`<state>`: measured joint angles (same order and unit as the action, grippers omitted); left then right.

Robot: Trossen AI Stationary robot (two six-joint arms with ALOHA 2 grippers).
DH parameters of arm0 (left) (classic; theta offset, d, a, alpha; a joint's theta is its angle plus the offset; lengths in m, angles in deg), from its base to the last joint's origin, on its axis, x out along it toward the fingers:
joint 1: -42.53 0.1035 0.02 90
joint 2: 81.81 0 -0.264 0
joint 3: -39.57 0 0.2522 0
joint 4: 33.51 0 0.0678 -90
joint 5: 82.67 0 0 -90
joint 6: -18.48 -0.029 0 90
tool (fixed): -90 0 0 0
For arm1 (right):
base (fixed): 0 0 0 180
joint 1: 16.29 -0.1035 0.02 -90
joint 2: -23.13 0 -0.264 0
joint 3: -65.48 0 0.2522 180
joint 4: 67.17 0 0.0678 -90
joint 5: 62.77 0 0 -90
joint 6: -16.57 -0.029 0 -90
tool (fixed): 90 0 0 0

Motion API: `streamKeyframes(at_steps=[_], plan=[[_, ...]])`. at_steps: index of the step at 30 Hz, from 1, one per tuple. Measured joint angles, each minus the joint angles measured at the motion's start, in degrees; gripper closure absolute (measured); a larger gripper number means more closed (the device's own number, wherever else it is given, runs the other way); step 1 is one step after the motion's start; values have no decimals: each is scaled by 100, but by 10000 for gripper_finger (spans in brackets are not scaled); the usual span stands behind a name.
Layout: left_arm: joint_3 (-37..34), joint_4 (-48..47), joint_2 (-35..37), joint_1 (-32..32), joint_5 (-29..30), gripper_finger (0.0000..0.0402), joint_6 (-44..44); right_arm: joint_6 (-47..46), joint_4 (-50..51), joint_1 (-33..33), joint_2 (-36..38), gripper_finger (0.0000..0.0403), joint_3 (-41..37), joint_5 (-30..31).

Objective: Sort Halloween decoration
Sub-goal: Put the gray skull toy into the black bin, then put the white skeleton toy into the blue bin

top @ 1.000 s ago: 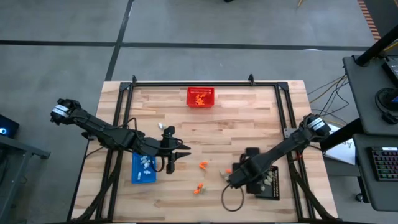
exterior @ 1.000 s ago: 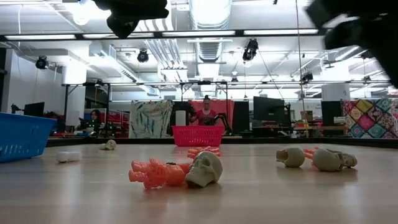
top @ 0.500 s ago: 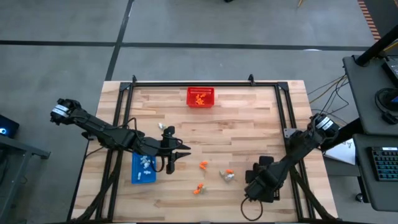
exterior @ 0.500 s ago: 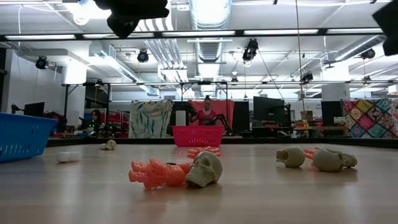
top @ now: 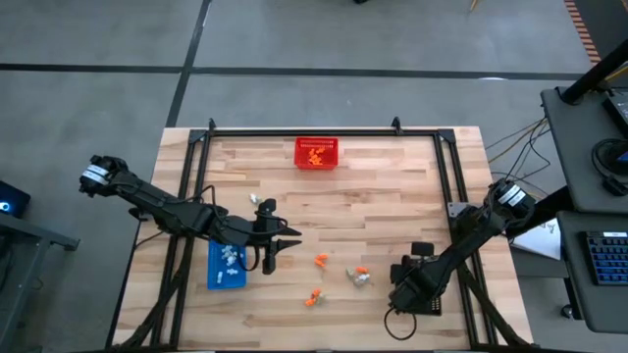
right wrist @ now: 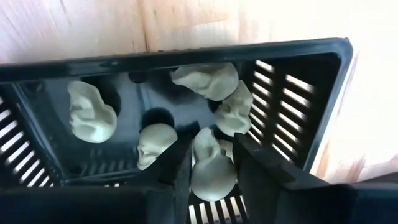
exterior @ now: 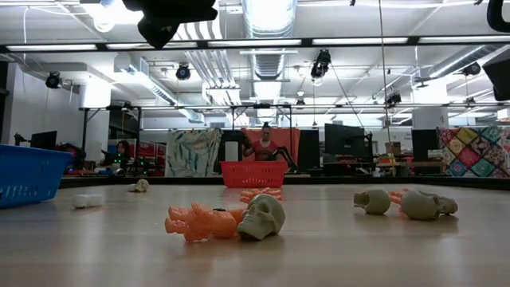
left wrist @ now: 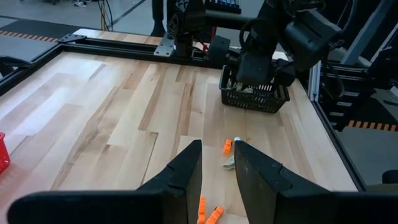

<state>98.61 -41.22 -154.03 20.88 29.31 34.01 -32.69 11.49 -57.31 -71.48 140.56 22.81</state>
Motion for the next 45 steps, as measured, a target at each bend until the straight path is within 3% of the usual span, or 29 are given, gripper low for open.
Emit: streamKeyframes(at_steps=[8, 17, 25, 34, 40, 45], plan=[[0, -2, 0, 0, 0, 325, 0, -23, -24, 0, 0, 263, 0, 0], [0, -7, 0, -2, -4, 325, 565, -23, 79, 2, 186, 268, 454, 192], [0, -135, 0, -2, -57, 325, 1208, 124, -8, 2, 590, 279, 989, 2112], [0, -368, -6, 0, -59, 325, 2009, 1144, -684, 7, 942, 289, 1020, 4316], [0, -333, -326, 0, -59, 325, 2623, 1983, -1436, 15, 966, 295, 988, 5149], [0, -355, -747, 0, -174, 325, 3306, 2364, -2141, 15, 964, 296, 880, 5331]])
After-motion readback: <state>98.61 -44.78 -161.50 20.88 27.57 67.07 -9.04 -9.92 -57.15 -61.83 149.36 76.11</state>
